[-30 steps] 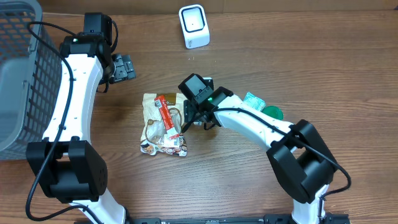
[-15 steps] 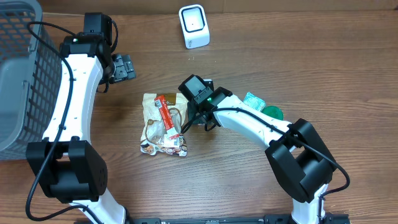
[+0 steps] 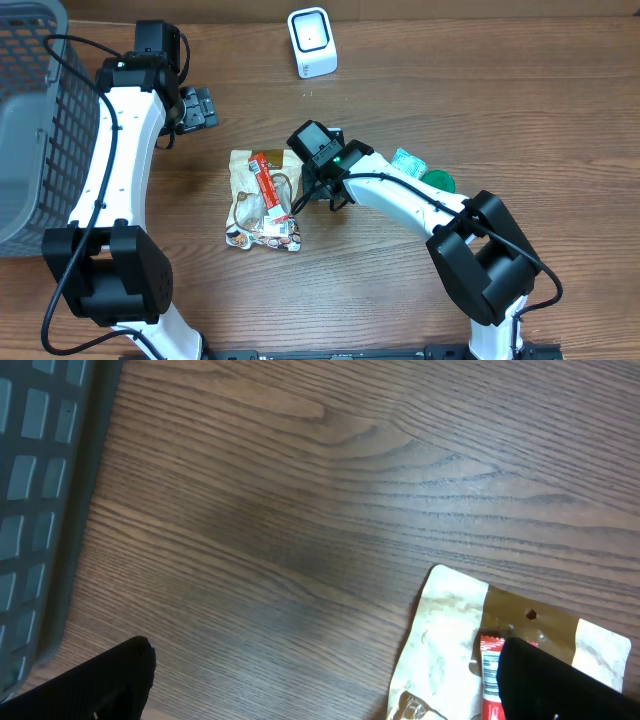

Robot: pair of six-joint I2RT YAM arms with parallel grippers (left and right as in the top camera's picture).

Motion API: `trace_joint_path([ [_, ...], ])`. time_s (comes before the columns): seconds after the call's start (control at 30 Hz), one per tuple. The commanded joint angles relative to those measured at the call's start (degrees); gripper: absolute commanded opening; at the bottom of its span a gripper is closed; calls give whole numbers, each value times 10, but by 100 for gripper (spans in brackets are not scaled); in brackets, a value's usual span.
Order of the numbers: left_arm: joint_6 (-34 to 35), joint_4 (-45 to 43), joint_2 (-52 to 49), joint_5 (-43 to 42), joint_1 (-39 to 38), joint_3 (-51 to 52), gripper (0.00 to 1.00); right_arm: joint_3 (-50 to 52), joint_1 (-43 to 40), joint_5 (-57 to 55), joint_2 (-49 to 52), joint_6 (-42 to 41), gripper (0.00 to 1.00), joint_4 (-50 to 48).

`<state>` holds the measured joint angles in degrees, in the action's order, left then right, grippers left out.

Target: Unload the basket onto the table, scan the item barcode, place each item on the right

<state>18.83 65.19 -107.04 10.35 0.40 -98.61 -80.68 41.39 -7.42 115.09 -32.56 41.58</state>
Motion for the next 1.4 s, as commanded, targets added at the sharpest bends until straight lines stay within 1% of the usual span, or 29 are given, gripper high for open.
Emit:
trace_joint_path([
  [0.0, -13, 1, 10, 6, -2, -9, 100, -12, 2, -3, 2, 1, 58, -4],
  [0.2, -13, 1, 10, 6, -2, -9, 100, -46, -15, -2, 1, 1, 68, 5],
  [0.3, -13, 1, 10, 6, -2, -9, 100, -81, -22, -3, 0, 1, 70, 30],
  [0.43, -13, 1, 10, 6, -2, -9, 99, -149, -37, -5, 0, 1, 71, 97],
  [0.6, -13, 1, 10, 6, -2, -9, 100, -235, -75, -4, 0, -9, 71, 225],
  [0.67, -13, 1, 10, 6, -2, -9, 100, -250, -97, -4, 0, -31, 71, 272],
  [0.73, -13, 1, 10, 6, -2, -9, 99, -251, -117, 4, 0, -50, 71, 304],
  [0.83, -13, 1, 10, 6, -2, -9, 100, -239, -151, 37, 0, -54, 67, 343],
  [0.9, -13, 1, 10, 6, -2, -9, 100, -231, -161, 37, 0, -54, 65, 357],
  [1.0, -13, 1, 10, 6, -2, -9, 100, -212, -168, 36, 0, -54, 65, 362],
  [1.2, -13, 1, 10, 6, -2, -9, 100, -162, -169, 34, 0, -69, 64, 342],
  [1.37, -13, 1, 10, 6, -2, -9, 100, -134, -169, 3, 0, -72, 65, 341],
])
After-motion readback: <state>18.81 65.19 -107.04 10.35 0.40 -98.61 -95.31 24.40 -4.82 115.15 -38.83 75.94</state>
